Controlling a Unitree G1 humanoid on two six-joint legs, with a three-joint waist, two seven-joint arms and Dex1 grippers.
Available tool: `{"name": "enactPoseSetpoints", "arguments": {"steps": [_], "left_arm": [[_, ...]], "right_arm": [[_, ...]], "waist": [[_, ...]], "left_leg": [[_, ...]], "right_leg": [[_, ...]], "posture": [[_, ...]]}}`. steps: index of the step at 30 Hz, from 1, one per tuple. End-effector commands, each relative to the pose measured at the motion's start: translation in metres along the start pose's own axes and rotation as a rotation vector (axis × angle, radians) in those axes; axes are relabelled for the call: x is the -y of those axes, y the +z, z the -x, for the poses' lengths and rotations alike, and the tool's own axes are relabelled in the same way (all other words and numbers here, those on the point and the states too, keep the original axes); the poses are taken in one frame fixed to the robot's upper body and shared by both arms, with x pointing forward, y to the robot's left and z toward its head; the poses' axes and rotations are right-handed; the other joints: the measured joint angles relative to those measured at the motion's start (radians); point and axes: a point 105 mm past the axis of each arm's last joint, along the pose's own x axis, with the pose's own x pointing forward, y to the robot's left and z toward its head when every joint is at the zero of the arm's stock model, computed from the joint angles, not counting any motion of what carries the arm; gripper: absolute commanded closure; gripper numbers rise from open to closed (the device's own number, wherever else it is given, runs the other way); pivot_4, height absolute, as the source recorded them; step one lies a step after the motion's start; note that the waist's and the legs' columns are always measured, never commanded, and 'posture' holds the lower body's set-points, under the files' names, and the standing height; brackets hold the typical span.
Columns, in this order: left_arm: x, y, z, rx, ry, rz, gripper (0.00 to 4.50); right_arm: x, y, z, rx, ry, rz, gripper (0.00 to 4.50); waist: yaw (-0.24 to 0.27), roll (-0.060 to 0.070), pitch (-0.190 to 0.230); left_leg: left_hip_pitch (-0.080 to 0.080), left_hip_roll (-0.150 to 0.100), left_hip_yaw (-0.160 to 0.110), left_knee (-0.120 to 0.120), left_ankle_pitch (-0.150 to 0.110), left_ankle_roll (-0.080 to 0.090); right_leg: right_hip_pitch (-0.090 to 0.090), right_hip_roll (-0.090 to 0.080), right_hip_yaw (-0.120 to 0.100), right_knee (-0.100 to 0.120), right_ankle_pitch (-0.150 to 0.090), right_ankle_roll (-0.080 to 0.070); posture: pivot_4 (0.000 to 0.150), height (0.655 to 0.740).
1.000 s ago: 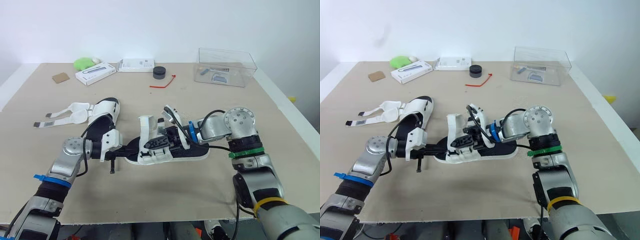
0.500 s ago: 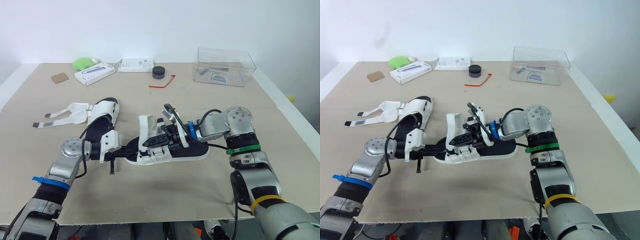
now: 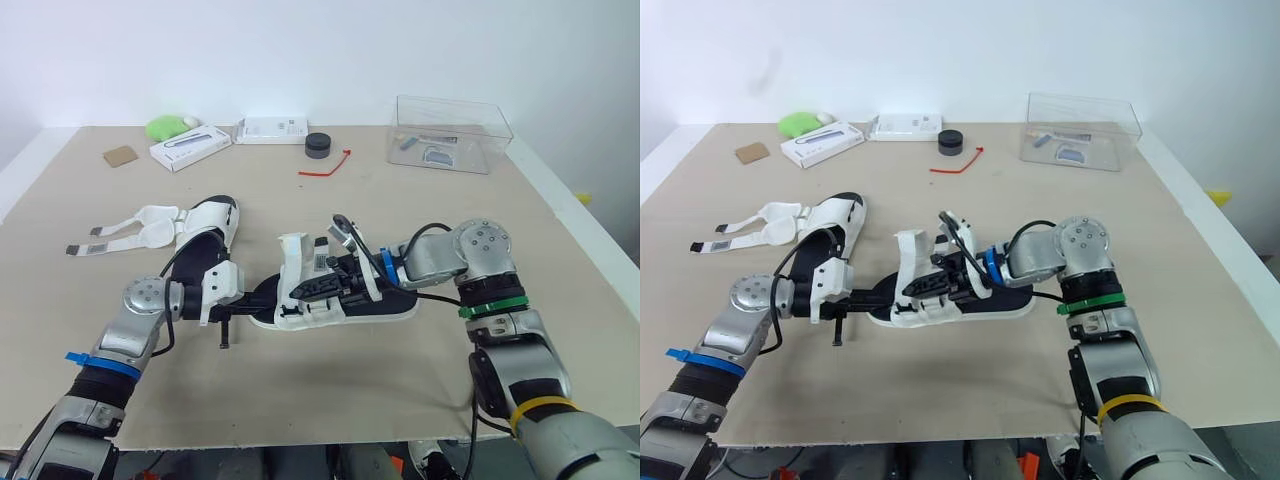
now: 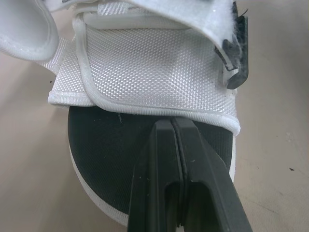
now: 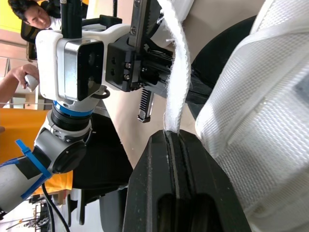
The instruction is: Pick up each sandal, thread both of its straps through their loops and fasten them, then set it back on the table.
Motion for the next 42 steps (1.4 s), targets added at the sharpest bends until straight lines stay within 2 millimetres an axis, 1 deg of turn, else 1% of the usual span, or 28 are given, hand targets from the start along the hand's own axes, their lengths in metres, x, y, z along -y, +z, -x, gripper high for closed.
{"name": "enactPoseSetpoints", "arguments": {"steps": [1,2,9,11,16,20,22,28,34,42], "left_arm": [[0.015,-0.032,-0.002,-0.115,-0.037,0.082,4.5],[0.014,-0.032,-0.002,-0.114,-0.035,0.082,4.5],[0.015,-0.031,-0.003,-0.111,-0.031,0.081,4.5],[0.015,-0.032,-0.003,-0.112,-0.03,0.081,4.5],[0.015,-0.033,-0.003,-0.114,-0.025,0.082,4.5],[0.015,-0.032,-0.004,-0.112,-0.022,0.081,4.5],[0.014,-0.032,-0.004,-0.111,-0.021,0.081,4.5],[0.014,-0.03,-0.006,-0.098,-0.022,0.079,4.5],[0.015,-0.028,-0.008,-0.082,-0.03,0.077,4.5],[0.016,-0.029,-0.01,-0.085,-0.038,0.073,4.5]], "right_arm": [[0.013,-0.011,0.0,-0.046,-0.104,0.038,4.42],[0.014,-0.01,0.0,-0.047,-0.122,0.049,4.42],[0.021,-0.01,-0.003,-0.05,-0.205,0.119,4.42],[0.019,-0.01,-0.004,-0.053,-0.205,0.143,4.42],[0.006,-0.01,-0.008,-0.079,-0.181,0.238,4.42],[0.0,-0.018,-0.011,-0.138,-0.196,0.336,4.42],[-0.001,-0.021,-0.012,-0.156,-0.188,0.357,4.42],[0.005,-0.03,-0.014,-0.209,-0.226,0.42,4.42],[0.01,-0.031,-0.015,-0.225,-0.258,0.493,4.42],[0.011,-0.034,-0.016,-0.249,-0.248,0.588,4.42]], "waist": [[0.0,0.0,0.0],[0.0,0.001,-0.001],[0.001,0.003,-0.003],[0.001,0.003,-0.004],[0.001,0.004,-0.005],[0.001,0.005,-0.006],[0.001,0.005,-0.006],[0.002,0.005,-0.007],[0.002,0.006,-0.01],[0.003,0.006,-0.014]], "left_leg": [[0.0,0.0,0.0,0.0,0.0,0.0],[0.0,0.0,0.0,0.0,0.0,0.0],[0.0,0.0,0.0,0.0,0.0,0.0],[0.0,0.0,0.0,0.0,0.0,0.0],[0.001,0.0,0.0,0.0,0.0,0.0],[0.001,0.0,0.0,0.0,0.0,0.0],[0.001,0.0,0.0,0.0,0.0,0.0],[0.001,0.0,0.0,-0.001,0.0,0.001],[0.002,0.0,-0.001,-0.001,-0.001,0.001],[0.002,-0.001,-0.001,-0.001,-0.001,0.001]], "right_leg": [[0.0,0.0,0.0,0.0,-0.001,0.001],[0.0,0.0,0.0,0.0,-0.002,0.003],[0.0,0.0,0.0,0.0,-0.002,0.004],[0.0,0.0,0.0,0.0,-0.002,0.004],[0.001,0.0,0.0,0.0,-0.002,0.004],[0.001,0.0,0.0,0.0,-0.003,0.004],[0.001,0.0,-0.001,0.0,-0.003,0.004],[0.001,0.0,-0.001,0.0,-0.003,0.004],[0.001,-0.001,-0.002,-0.001,-0.004,0.004],[0.001,-0.001,-0.006,-0.001,-0.005,0.004]], "posture": [[0.15,0.74],[0.15,0.74],[0.15,0.74],[0.15,0.74],[0.15,0.74],[0.15,0.74],[0.15,0.74],[0.15,0.74],[0.15,0.74],[0.15,0.74]]}}
